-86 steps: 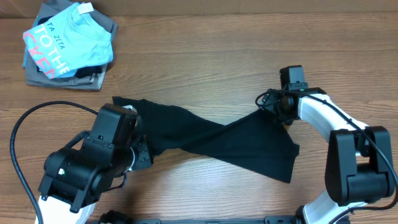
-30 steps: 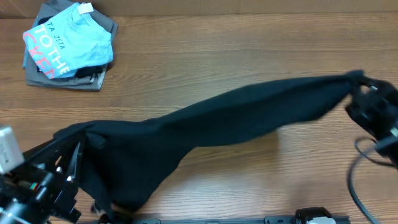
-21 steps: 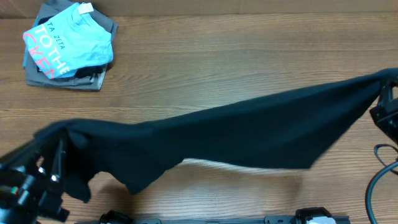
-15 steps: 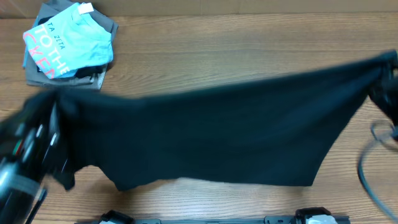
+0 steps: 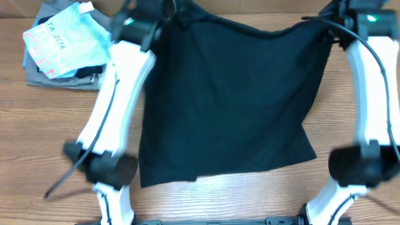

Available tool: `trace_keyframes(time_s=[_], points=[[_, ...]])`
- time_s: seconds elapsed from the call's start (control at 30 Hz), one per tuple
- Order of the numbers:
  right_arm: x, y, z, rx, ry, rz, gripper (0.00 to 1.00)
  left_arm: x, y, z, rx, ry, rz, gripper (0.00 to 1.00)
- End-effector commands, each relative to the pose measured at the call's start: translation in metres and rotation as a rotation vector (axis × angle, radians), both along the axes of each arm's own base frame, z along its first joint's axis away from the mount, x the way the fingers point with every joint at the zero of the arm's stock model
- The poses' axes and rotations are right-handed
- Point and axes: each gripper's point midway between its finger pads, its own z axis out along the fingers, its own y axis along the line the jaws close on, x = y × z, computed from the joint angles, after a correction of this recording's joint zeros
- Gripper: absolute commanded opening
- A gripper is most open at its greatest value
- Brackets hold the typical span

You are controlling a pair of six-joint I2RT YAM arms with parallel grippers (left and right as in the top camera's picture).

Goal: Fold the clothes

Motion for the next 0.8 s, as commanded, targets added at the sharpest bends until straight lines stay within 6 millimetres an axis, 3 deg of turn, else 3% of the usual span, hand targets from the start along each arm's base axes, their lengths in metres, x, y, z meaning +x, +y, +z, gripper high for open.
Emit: trace_keyframes(time_s=[0.0,0.03,0.07,0.1,0.17,0.23,0.3,0.4,0.57,0.77], points=[[0.014,-0.003,-0.034,0.030,0.067,0.064,0.33,0.033,0.019,-0.045,0.077,0.035,0.049,0.40],[0.015,-0.005,-0.045,0.044,0.089,0.066,0.56,0.041,0.021,-0.061,0.082,0.053,0.056,0.50],[0.016,-0.006,-0.053,0.054,0.106,0.068,0.93,0.046,0.025,-0.074,0.087,0.072,0.064,0.75],[0.015,-0.006,-0.057,0.055,0.120,0.081,1.00,0.049,0.029,-0.086,0.087,0.094,0.065,1.00],[0.013,-0.008,-0.059,0.043,0.142,0.102,1.00,0.048,0.033,-0.100,0.072,0.144,0.049,1.00],[0.007,-0.007,-0.053,0.041,0.147,0.103,1.00,0.042,0.036,-0.102,0.044,0.177,0.026,1.00],[-0.002,-0.007,-0.042,0.043,0.153,0.103,1.00,0.031,0.038,-0.090,0.019,0.199,0.004,1.00],[-0.022,-0.005,-0.019,0.043,0.152,0.103,1.00,0.003,0.045,-0.058,0.013,0.214,-0.004,1.00],[-0.067,0.003,0.027,0.065,0.128,0.108,1.00,-0.073,0.062,0.002,0.019,0.247,-0.005,1.00],[-0.128,0.029,0.082,0.143,0.051,0.186,1.00,-0.164,0.083,0.050,-0.039,0.272,0.042,1.00]])
